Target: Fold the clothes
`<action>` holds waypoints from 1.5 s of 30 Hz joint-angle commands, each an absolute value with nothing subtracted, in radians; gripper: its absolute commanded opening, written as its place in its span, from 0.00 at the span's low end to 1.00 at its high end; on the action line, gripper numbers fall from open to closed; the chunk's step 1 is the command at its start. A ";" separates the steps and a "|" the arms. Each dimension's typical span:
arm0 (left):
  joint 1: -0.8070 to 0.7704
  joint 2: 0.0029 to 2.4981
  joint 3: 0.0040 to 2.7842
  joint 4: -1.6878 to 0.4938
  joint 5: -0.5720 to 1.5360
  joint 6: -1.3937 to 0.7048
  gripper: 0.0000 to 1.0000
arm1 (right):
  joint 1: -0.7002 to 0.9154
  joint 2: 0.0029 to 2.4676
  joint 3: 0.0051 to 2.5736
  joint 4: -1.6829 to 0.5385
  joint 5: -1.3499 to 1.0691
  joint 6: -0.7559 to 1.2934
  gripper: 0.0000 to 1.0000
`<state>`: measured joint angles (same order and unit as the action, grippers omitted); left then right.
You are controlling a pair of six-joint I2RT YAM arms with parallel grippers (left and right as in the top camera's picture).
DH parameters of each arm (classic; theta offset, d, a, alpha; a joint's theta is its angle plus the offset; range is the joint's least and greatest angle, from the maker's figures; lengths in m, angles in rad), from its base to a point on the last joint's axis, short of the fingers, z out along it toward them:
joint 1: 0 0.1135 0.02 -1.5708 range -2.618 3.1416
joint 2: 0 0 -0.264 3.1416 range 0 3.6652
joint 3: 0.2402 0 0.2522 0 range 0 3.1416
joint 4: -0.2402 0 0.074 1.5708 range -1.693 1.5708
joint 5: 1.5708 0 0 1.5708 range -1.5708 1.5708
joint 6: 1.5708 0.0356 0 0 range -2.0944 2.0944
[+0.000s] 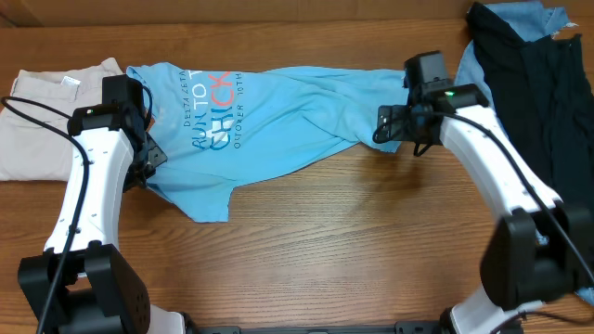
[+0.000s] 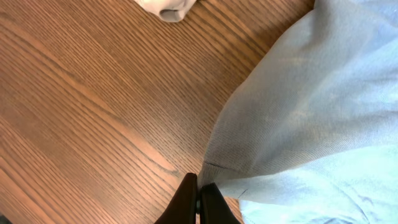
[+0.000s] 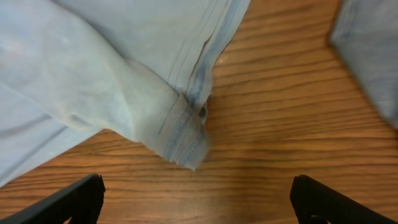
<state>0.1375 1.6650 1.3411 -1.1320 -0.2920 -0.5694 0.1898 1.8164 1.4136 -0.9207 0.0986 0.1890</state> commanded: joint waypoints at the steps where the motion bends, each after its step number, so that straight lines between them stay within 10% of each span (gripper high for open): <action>1: 0.134 1.660 1.344 -1.126 -0.314 -0.553 0.04 | 0.187 1.891 1.419 -0.898 0.041 0.161 1.00; 13: 0.134 1.660 1.344 -1.125 -0.313 -0.553 0.04 | 0.187 2.031 1.419 -0.817 -0.051 0.149 0.95; 14: 0.134 1.660 1.344 -1.125 -0.313 -0.553 0.04 | 0.187 2.035 1.419 -0.815 -0.051 0.149 0.84; 17: 0.134 1.660 1.344 -1.126 -0.314 -0.553 0.04 | 0.187 2.028 1.422 -0.821 -0.047 0.149 0.04; 33: 0.134 1.660 1.343 -1.118 -0.314 -0.553 0.04 | 0.168 1.475 1.423 -0.902 -0.014 0.149 0.09; 39: 0.134 1.660 1.343 -1.123 -0.314 -0.529 0.04 | 0.103 1.598 1.422 -0.862 0.006 0.157 0.70; 45: 0.134 1.660 1.344 -1.125 -0.314 -0.522 0.04 | 0.083 1.732 1.422 -0.984 0.004 0.190 0.76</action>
